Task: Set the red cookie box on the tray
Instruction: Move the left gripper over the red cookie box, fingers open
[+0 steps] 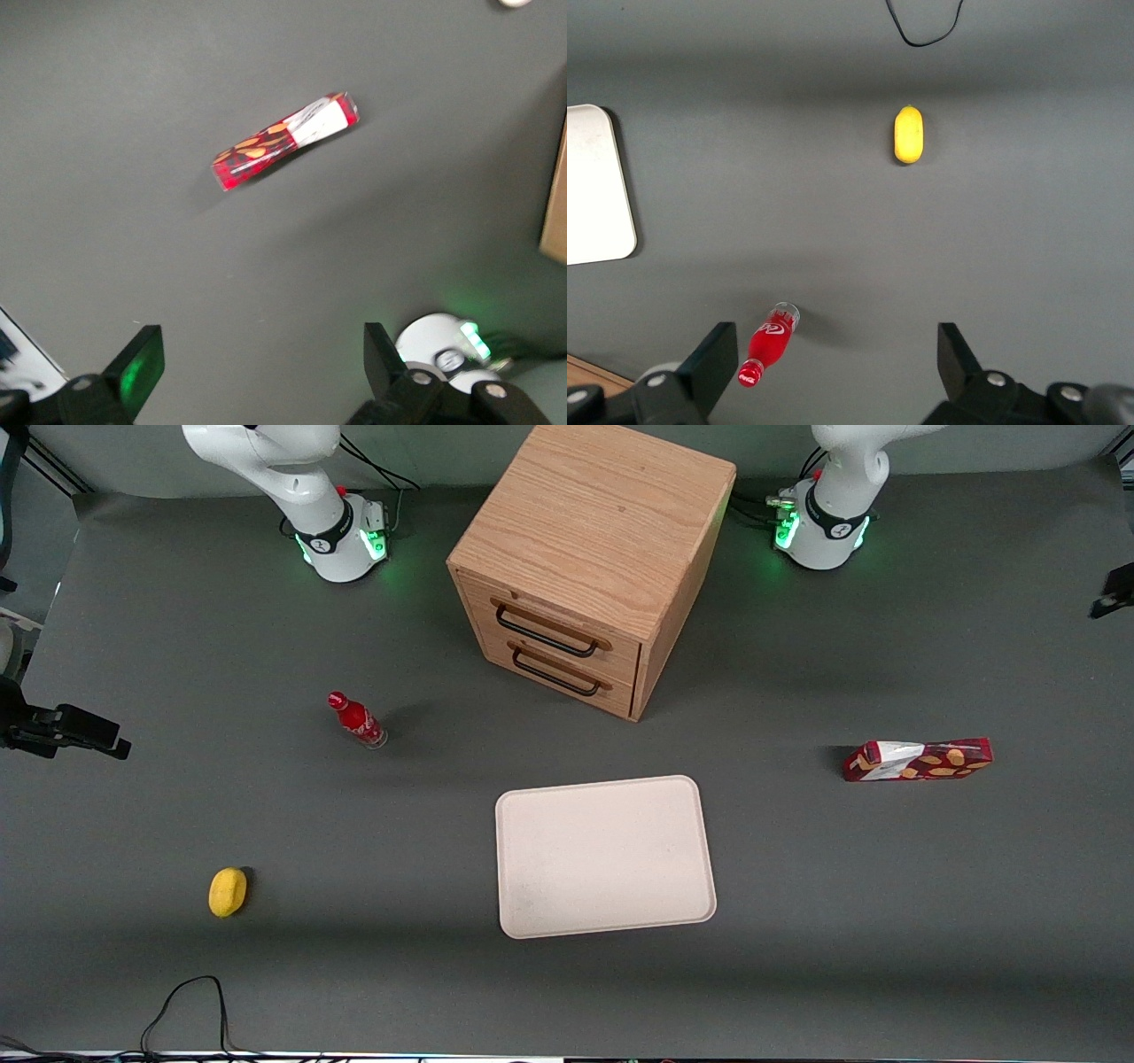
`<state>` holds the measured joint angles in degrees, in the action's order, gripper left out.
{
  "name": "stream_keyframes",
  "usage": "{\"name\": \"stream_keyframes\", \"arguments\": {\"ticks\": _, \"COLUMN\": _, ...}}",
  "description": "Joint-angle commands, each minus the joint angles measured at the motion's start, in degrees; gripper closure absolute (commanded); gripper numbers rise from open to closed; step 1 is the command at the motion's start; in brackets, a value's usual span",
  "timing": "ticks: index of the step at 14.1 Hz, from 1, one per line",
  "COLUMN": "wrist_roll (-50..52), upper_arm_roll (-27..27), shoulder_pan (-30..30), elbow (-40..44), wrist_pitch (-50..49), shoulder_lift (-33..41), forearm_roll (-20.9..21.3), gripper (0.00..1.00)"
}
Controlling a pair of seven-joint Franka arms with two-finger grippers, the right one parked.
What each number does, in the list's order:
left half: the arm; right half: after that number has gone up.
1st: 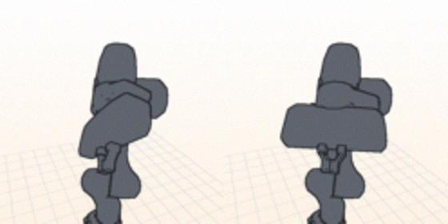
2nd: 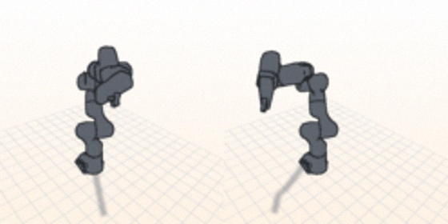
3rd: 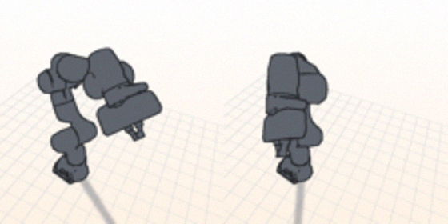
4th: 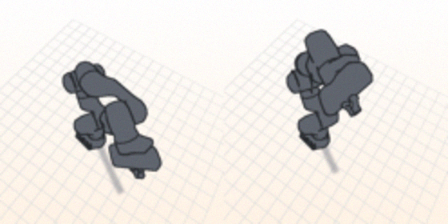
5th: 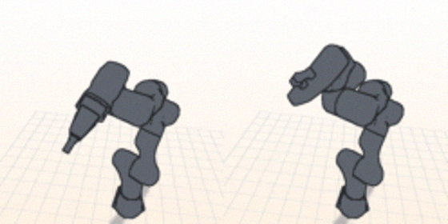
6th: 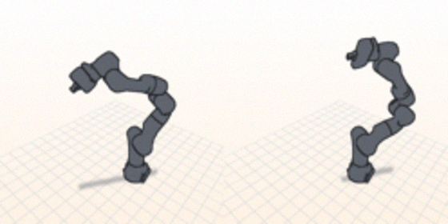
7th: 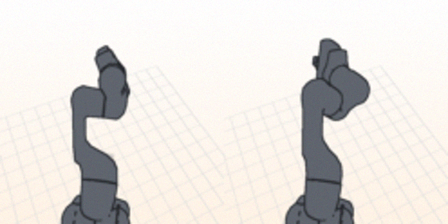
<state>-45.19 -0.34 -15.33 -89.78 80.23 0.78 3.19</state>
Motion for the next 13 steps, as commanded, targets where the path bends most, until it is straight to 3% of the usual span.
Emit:
{"name": "stream_keyframes", "arguments": {"ticks": 1, "wrist_roll": -9.82, "upper_arm_roll": 0.69, "shoulder_pan": -2.68, "elbow": 2.68, "wrist_pitch": -0.95, "shoulder_lift": -0.51, "forearm_roll": 1.46, "gripper": 0.00}}
{"name": "stream_keyframes", "arguments": {"ticks": 6, "wrist_roll": -14.72, "upper_arm_roll": 1.57, "shoulder_pan": -0.15, "elbow": -2.84, "wrist_pitch": 1.23, "shoulder_lift": 1.76, "forearm_roll": 3.74, "gripper": 0.00}}
{"name": "stream_keyframes", "arguments": {"ticks": 11, "wrist_roll": -26.25, "upper_arm_roll": 1.84, "shoulder_pan": 1.96, "elbow": -20.23, "wrist_pitch": 16.33, "shoulder_lift": 8.71, "forearm_roll": 3.75, "gripper": 0.00}}
{"name": "stream_keyframes", "arguments": {"ticks": 13, "wrist_roll": -31.08, "upper_arm_roll": 1.75, "shoulder_pan": 3.20, "elbow": -24.37, "wrist_pitch": 21.17, "shoulder_lift": 7.93, "forearm_roll": 2.96, "gripper": 0.00}}
